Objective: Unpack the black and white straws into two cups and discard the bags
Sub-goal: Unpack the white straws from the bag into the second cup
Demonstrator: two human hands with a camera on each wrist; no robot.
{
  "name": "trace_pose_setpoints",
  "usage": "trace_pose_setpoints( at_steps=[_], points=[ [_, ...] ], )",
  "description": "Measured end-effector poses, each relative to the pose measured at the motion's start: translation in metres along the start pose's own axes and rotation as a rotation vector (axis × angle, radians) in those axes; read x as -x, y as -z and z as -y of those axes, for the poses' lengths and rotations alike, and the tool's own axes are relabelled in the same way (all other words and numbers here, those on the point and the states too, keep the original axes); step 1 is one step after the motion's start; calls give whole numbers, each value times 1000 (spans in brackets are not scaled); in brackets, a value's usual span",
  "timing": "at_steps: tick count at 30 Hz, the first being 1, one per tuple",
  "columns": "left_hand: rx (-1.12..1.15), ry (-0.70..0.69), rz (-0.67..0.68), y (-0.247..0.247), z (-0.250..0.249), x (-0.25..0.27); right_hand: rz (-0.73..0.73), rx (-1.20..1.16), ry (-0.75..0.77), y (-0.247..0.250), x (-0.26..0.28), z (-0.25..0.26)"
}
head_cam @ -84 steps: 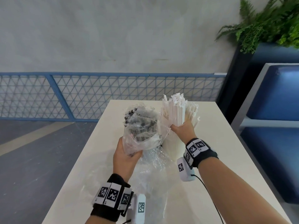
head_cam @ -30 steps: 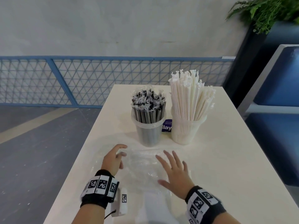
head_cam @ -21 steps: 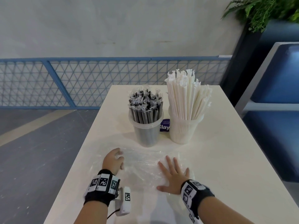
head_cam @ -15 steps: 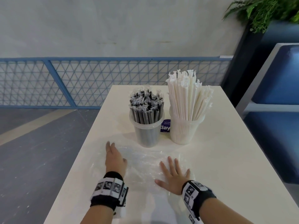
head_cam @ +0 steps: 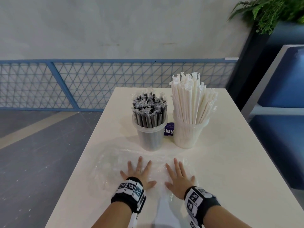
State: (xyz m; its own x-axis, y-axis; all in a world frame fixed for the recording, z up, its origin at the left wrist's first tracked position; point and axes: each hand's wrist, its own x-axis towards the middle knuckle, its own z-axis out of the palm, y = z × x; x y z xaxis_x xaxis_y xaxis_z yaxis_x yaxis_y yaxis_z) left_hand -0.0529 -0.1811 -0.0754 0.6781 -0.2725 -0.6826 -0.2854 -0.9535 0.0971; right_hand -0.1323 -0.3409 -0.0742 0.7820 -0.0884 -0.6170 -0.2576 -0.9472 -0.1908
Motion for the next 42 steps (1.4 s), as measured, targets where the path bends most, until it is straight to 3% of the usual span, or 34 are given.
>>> trace_pose_setpoints(
  at_steps=[6,17,20,22,24,27,30,33,37,42],
  points=[
    [42,-35,25,-3,22,-2,22,-12,-22,9,-4,-23],
    [-18,26,51,8,44,2,19,-86,-100,11,-6,-46],
    [-92,95,-24,22,30,10,3,-69,-67,10,-6,-45],
    [-83,59,-170,38,10,20,-32,-43,-31,11,-5,-43],
    [168,-166,-356,54,-14,28,-137,-68,-5,14,2,-37],
    [516,-510,-505,78,-57,47,-540,-351,24,31,16,-32],
    [734,-647,-552,99,-97,54,-963,-676,116,63,24,-38],
    [896,-681,-549,124,-125,37,-1137,-906,147,106,28,-53],
    [1081,-631,-508,158,-144,6,-1050,-938,176,168,17,-80],
    [997,-614,-431,191,-142,-20,-623,-1040,365,211,-8,-107]
  ],
)
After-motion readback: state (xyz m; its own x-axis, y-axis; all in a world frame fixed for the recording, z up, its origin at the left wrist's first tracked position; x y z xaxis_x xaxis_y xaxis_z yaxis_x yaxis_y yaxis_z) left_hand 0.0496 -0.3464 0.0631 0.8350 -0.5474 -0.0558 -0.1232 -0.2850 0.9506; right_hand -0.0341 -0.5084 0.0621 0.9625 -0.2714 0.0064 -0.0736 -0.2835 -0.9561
